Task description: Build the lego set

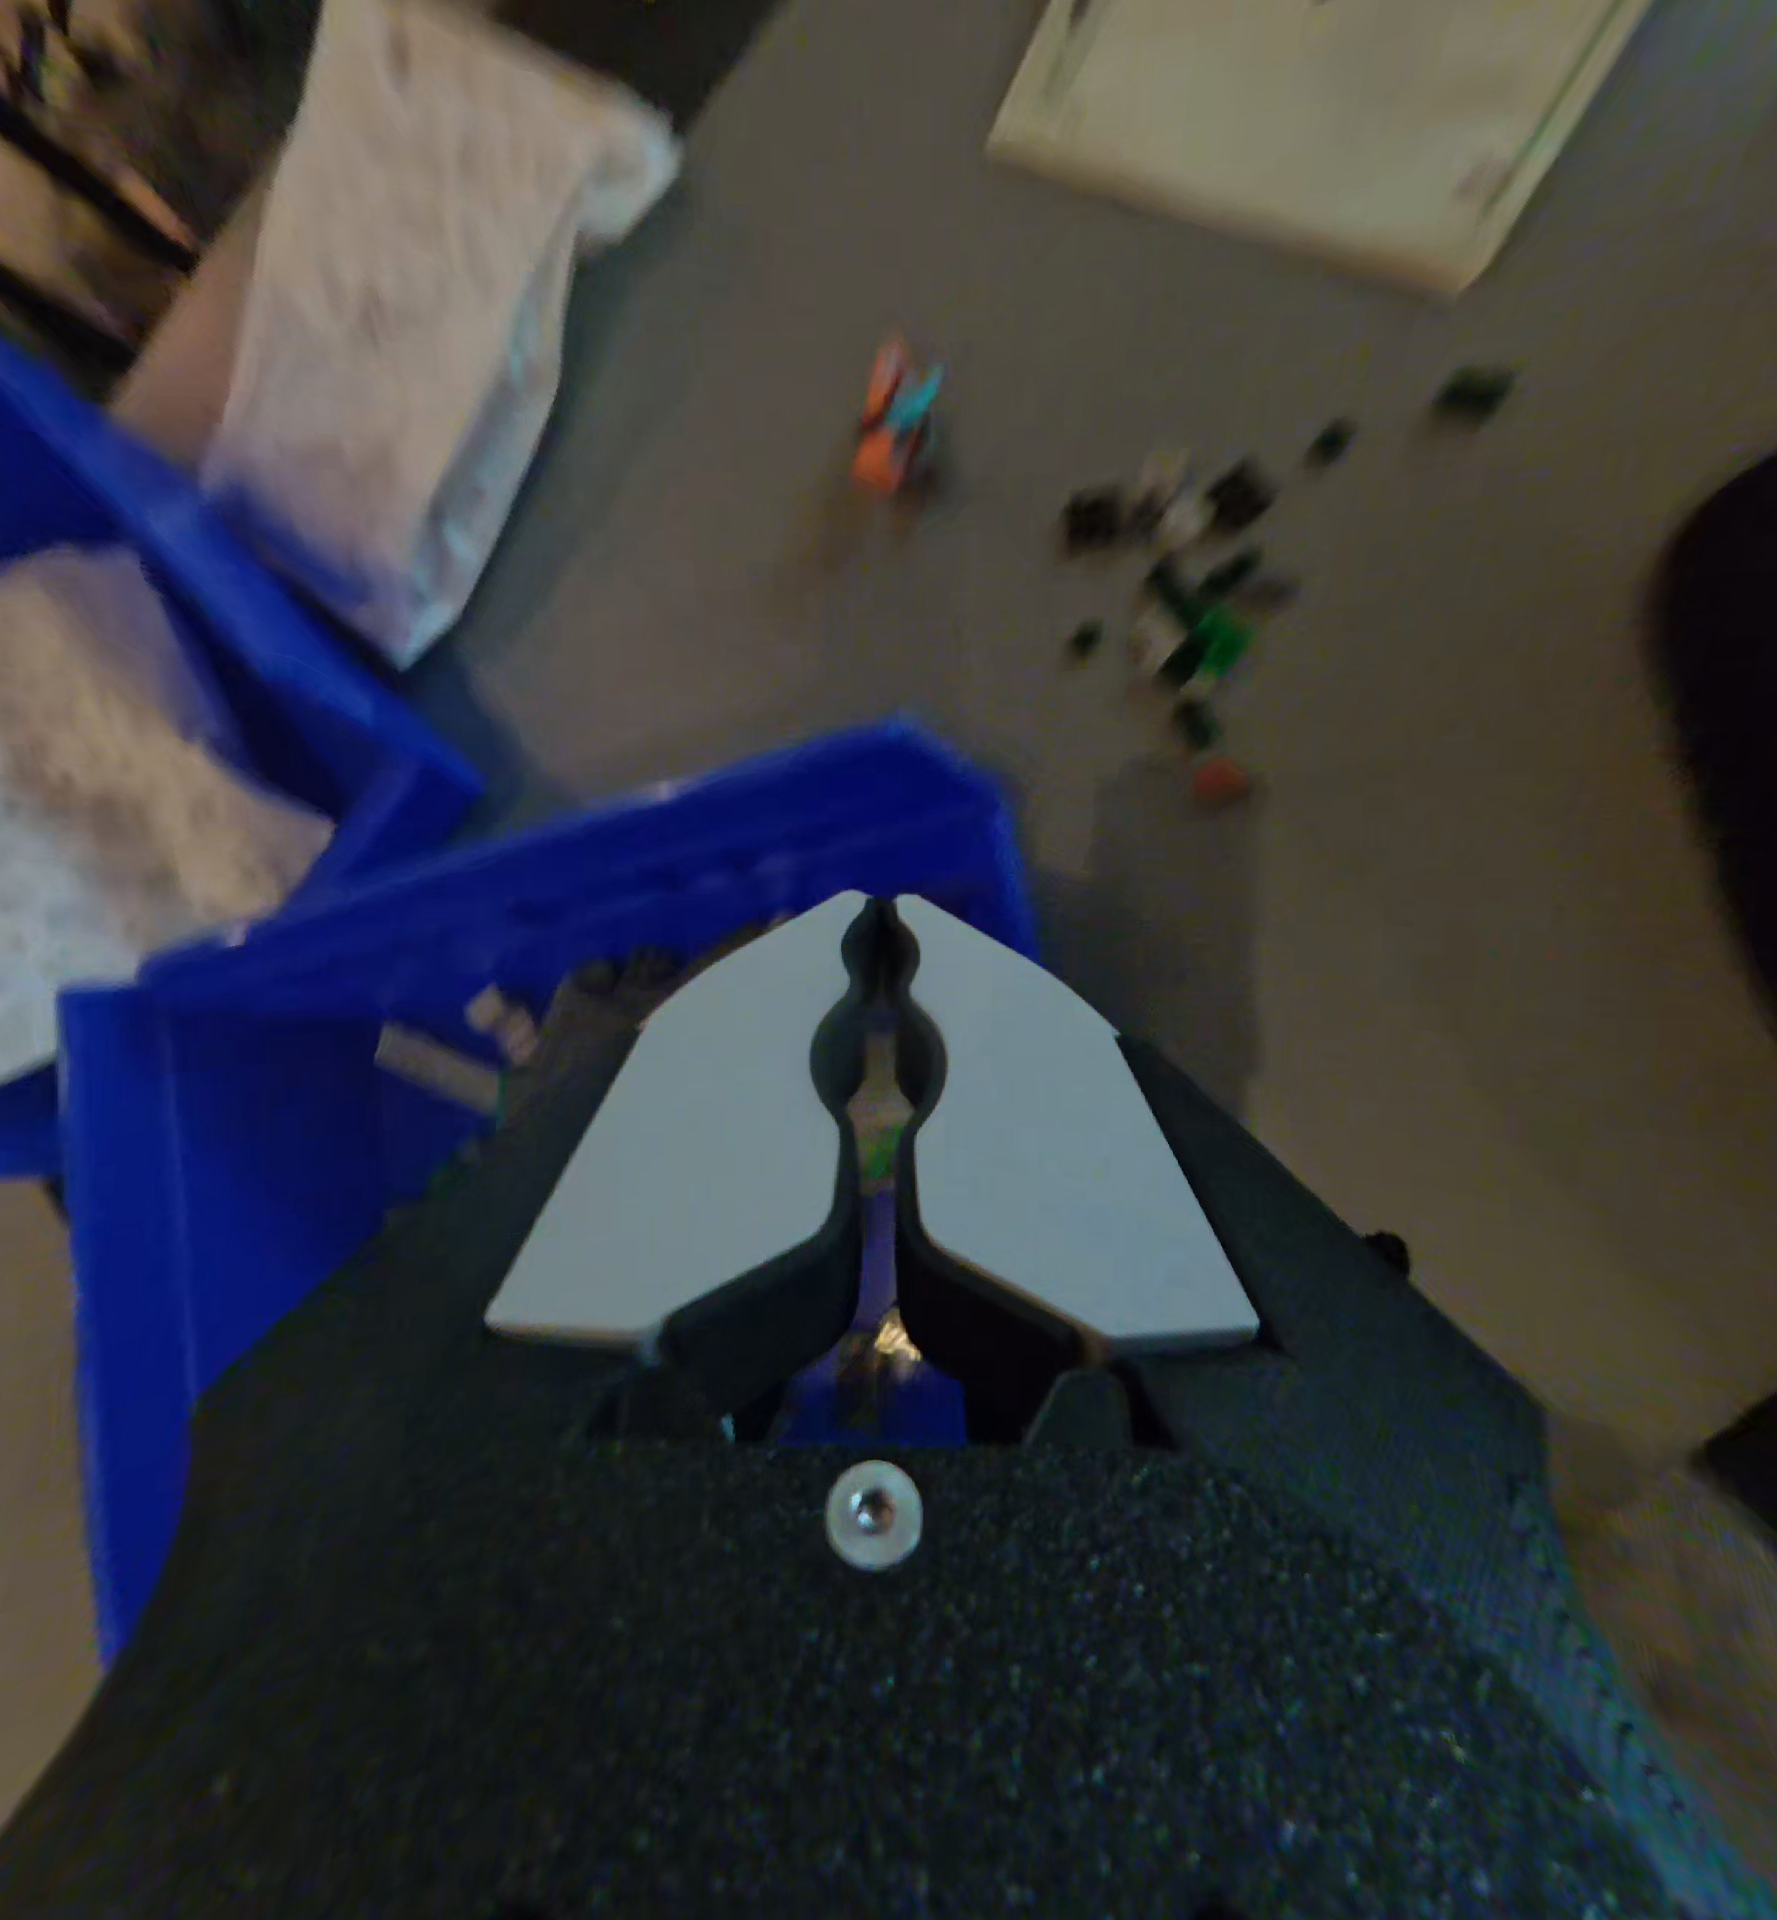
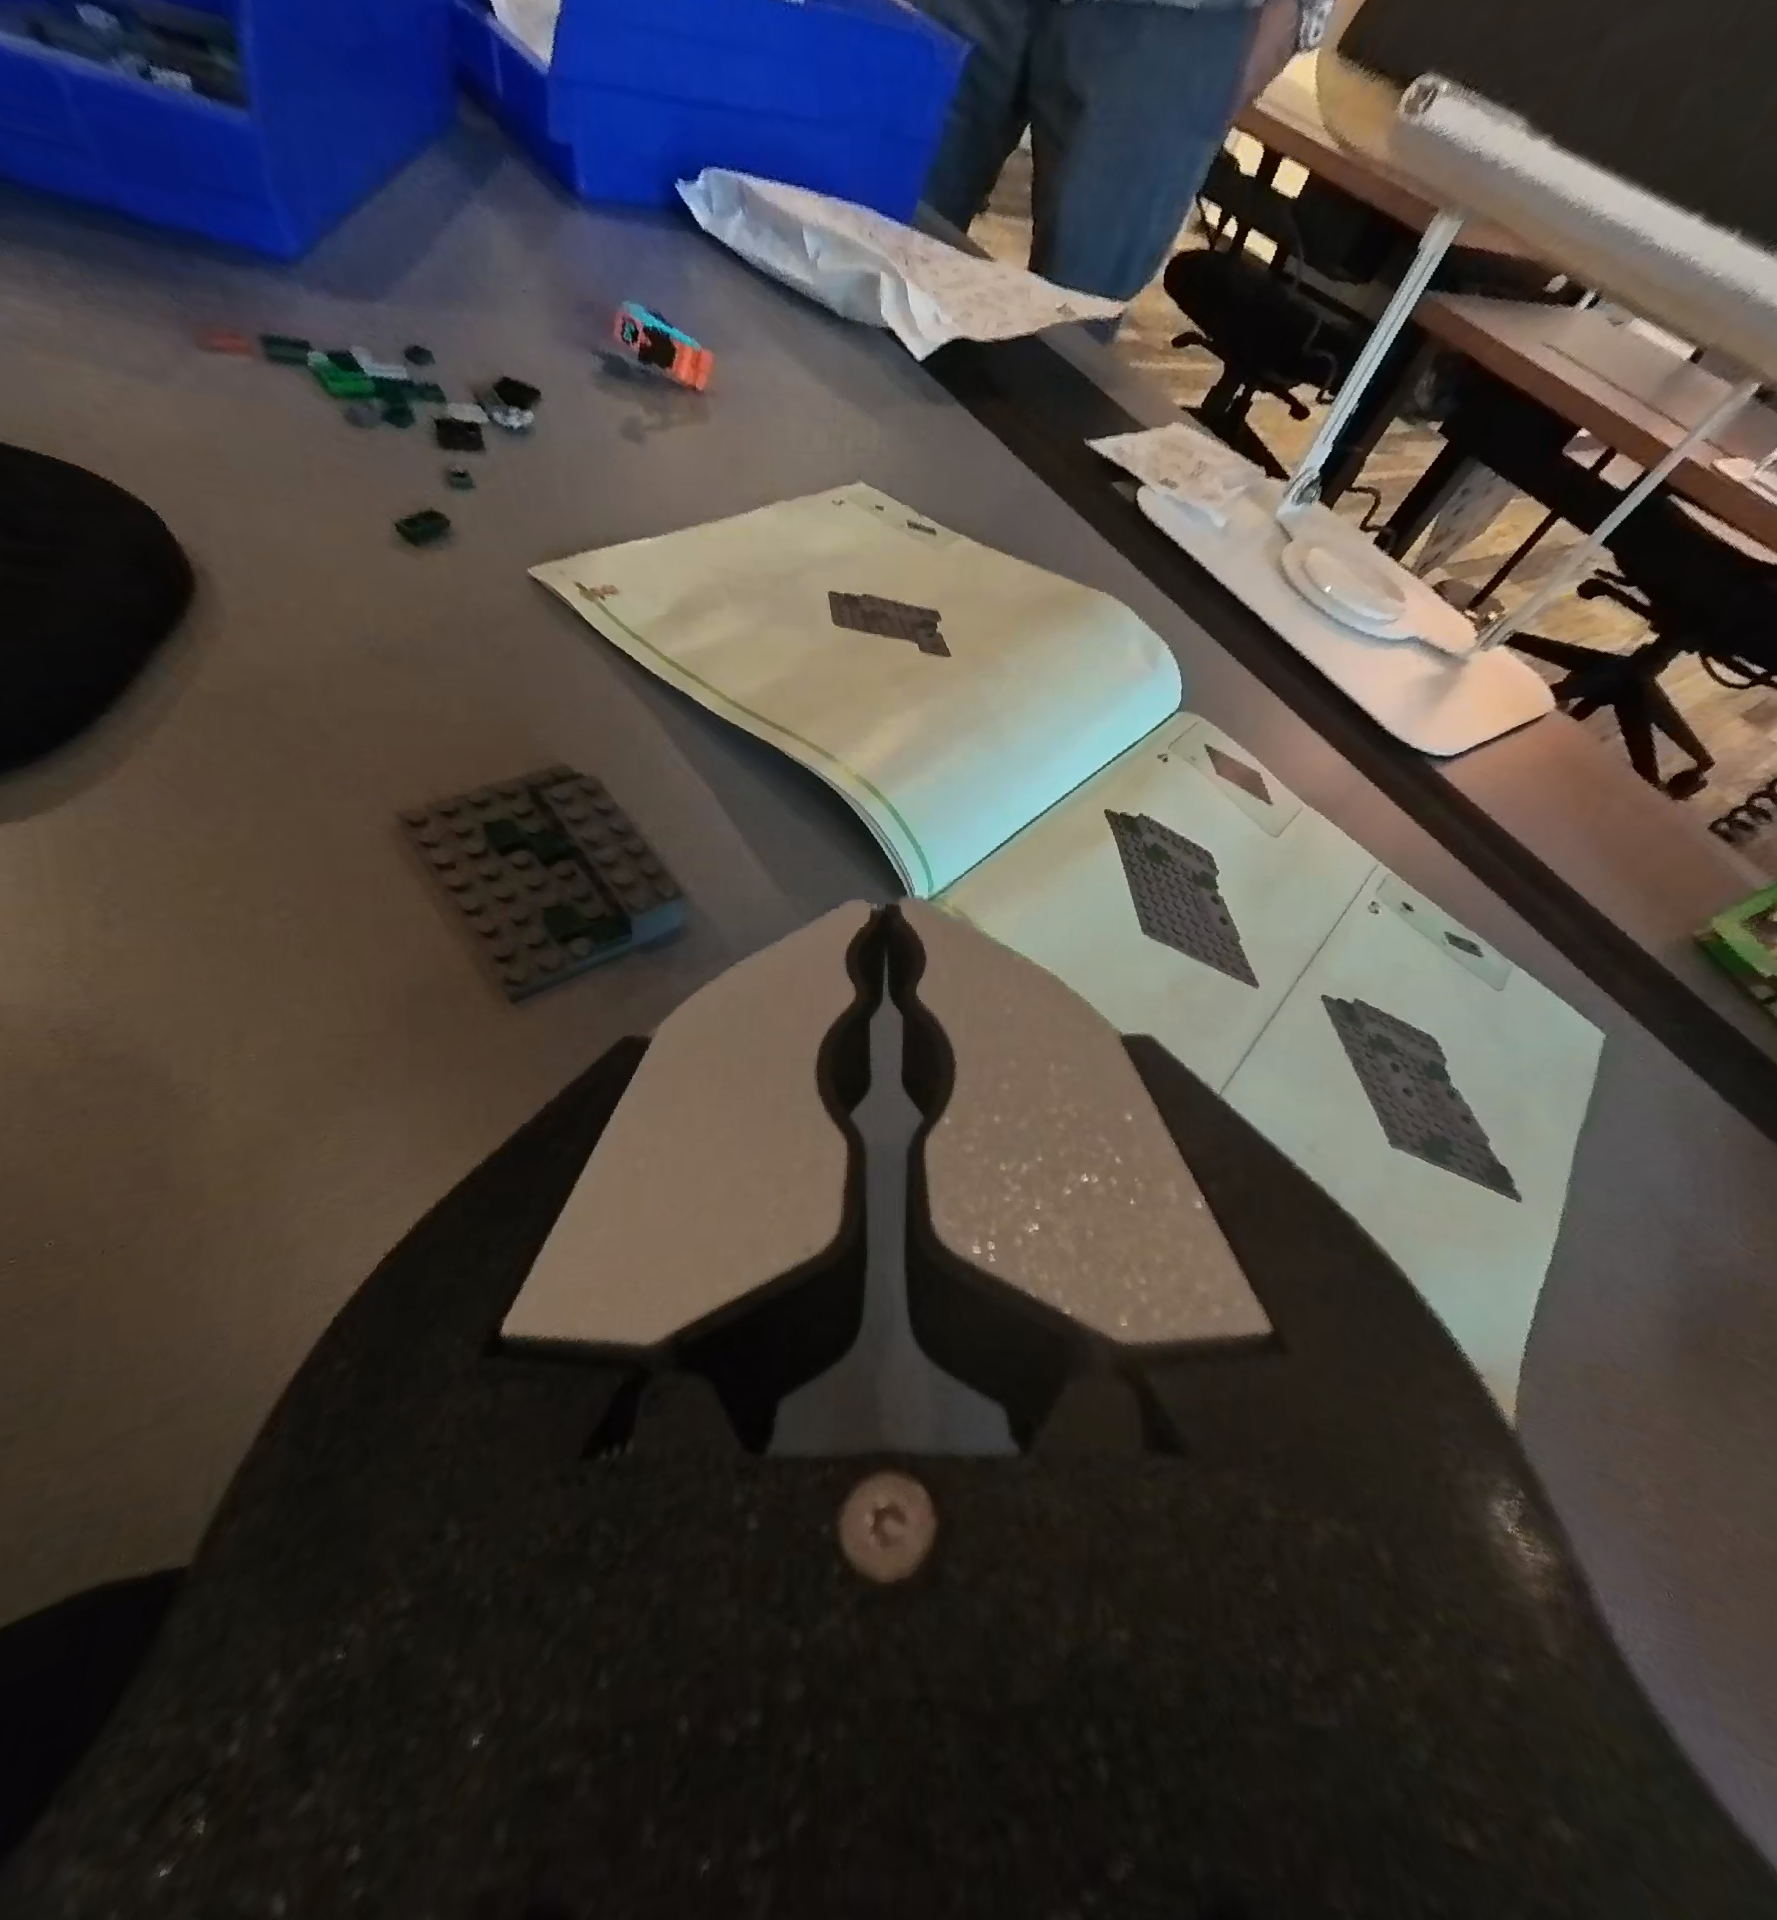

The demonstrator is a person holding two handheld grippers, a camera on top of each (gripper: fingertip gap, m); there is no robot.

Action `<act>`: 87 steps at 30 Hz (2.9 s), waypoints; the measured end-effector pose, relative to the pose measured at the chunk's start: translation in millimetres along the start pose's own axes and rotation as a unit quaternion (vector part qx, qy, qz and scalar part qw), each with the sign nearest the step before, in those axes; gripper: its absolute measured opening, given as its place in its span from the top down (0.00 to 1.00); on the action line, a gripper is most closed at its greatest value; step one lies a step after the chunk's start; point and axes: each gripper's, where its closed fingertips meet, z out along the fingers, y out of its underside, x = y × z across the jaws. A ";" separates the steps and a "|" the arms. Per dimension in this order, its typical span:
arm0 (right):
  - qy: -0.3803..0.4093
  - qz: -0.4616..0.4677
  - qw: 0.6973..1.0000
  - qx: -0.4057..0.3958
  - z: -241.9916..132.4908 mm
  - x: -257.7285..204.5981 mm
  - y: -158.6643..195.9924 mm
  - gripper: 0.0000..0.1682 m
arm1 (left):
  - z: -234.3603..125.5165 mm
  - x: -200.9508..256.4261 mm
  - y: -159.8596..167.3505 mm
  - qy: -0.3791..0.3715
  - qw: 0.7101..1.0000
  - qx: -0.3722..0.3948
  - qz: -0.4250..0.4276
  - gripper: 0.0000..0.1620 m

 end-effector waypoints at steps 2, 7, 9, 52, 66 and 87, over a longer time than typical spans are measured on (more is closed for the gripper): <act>-0.001 -0.002 1.000 0.006 -1.5 -1.3 -3.1 1.00 | -1.4 15.4 -18.7 0.008 1.000 0.026 0.005 1.00; -0.009 -0.012 1.000 0.021 -3.9 -7.3 -12.6 1.00 | 4.9 58.9 -62.5 0.037 0.995 0.089 0.014 1.00; -0.012 -0.017 0.999 0.027 -5.1 -9.6 -17.0 1.00 | 9.6 74.5 -79.1 0.050 0.992 0.115 0.013 1.00; -0.123 -0.174 0.977 -0.013 35.8 -82.0 -57.3 0.78 | 20.5 26.1 -59.7 -0.062 0.966 0.139 -0.211 0.79; -0.111 -0.125 0.986 -0.026 29.1 -71.8 -41.5 0.78 | 68.3 -16.5 97.6 0.031 0.970 -0.225 -0.089 0.82; -0.064 -0.063 0.995 -0.043 32.9 -31.4 -31.6 0.80 | 48.6 -62.5 132.8 0.011 0.962 -0.261 -0.077 0.98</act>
